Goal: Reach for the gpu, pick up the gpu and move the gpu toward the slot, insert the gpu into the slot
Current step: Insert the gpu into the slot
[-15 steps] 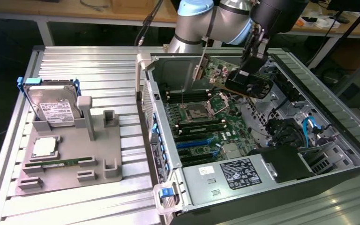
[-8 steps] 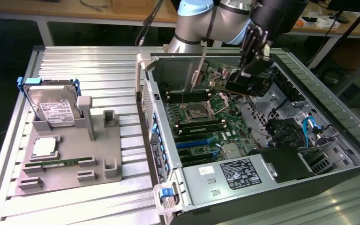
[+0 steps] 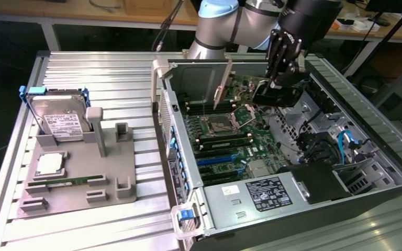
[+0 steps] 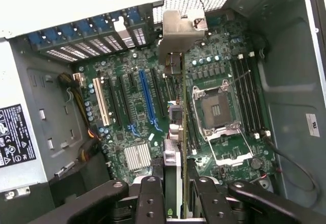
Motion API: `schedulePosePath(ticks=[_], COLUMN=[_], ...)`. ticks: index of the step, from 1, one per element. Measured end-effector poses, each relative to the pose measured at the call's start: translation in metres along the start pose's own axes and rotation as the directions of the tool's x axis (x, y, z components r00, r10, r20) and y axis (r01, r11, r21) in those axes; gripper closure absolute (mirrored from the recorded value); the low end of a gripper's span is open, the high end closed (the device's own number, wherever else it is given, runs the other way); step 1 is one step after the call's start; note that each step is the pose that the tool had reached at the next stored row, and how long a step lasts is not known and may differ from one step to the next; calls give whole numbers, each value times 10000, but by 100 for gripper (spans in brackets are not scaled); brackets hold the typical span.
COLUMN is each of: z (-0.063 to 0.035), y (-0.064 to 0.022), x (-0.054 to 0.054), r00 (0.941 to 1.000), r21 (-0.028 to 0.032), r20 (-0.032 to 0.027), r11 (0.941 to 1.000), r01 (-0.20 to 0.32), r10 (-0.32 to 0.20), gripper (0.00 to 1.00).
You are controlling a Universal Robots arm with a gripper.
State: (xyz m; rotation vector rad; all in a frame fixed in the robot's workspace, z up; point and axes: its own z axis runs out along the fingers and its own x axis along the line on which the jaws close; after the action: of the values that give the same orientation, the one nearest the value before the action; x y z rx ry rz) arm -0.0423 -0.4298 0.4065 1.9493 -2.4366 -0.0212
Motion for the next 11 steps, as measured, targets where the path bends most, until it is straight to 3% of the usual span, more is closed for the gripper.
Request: schedulePosePath(ticks=[6, 11], z=[110, 193], y=[-12, -16], x=[78, 83], r00=[9997, 9946], r21=[0, 4], r20=[5, -15], r11=[9997, 9946], r01=[242, 1039], r10=[-242, -1039], gripper=[73, 73])
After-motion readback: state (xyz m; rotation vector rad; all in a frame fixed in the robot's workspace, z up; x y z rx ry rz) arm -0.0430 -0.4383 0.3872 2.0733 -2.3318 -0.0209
